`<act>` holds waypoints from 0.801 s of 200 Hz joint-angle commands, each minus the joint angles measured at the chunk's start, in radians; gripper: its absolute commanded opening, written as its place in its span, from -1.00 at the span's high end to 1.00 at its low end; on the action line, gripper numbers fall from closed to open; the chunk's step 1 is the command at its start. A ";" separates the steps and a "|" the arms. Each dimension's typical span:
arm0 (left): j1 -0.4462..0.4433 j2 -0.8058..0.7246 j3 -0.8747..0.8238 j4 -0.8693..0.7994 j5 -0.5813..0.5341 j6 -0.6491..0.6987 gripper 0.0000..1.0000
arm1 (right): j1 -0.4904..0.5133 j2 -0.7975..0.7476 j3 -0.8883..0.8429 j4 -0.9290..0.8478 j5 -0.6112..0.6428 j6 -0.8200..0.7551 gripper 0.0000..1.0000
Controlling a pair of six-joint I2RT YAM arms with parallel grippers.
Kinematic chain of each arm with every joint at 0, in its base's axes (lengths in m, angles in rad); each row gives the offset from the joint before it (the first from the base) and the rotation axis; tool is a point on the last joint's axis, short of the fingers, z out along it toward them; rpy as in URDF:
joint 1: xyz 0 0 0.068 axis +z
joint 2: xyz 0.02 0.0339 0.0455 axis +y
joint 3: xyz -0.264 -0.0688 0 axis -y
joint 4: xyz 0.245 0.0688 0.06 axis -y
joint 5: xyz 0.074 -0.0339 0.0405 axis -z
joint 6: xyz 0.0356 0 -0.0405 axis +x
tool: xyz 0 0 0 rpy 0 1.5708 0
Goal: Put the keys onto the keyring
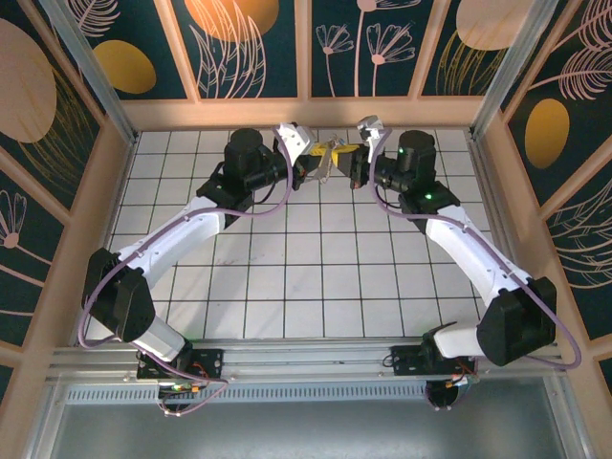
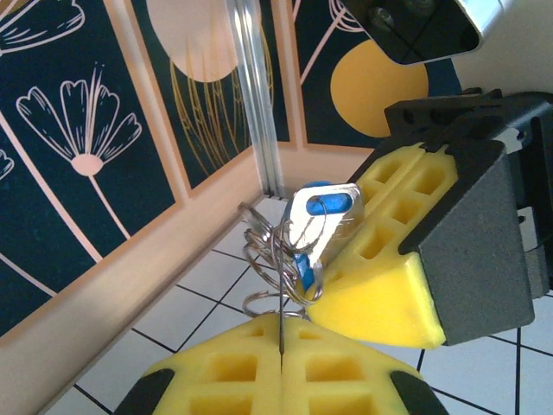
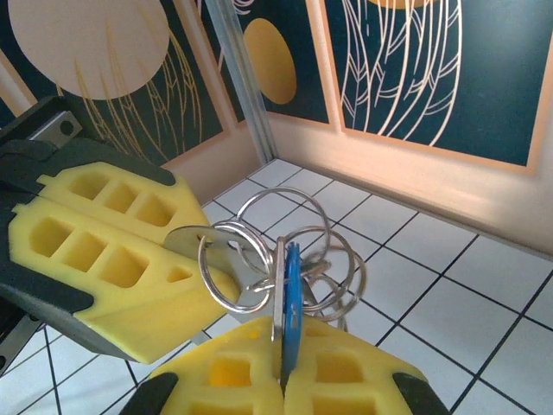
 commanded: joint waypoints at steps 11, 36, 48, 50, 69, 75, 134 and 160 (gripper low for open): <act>-0.001 -0.033 -0.006 0.035 0.008 0.017 1.00 | 0.008 0.003 0.039 -0.008 0.031 -0.025 1.00; -0.002 -0.031 -0.004 0.034 0.006 0.019 1.00 | -0.001 -0.011 0.029 -0.022 0.048 -0.035 1.00; -0.002 -0.031 -0.004 0.031 0.000 0.022 1.00 | -0.007 -0.022 0.019 -0.022 0.050 -0.034 1.00; -0.002 -0.030 -0.004 0.031 -0.001 0.022 1.00 | -0.009 -0.025 0.017 -0.022 0.051 -0.033 1.00; -0.001 -0.029 -0.004 0.029 -0.008 0.026 1.00 | -0.025 -0.041 0.002 -0.020 0.051 -0.030 1.00; -0.002 -0.029 -0.005 0.030 -0.008 0.026 1.00 | -0.027 -0.048 -0.003 -0.021 0.051 -0.029 1.00; -0.001 -0.029 -0.006 0.023 -0.026 0.036 1.00 | -0.063 -0.076 -0.023 -0.028 0.048 -0.029 1.00; -0.002 -0.029 -0.009 0.024 -0.039 0.040 1.00 | -0.075 -0.082 -0.021 -0.034 0.045 -0.030 1.00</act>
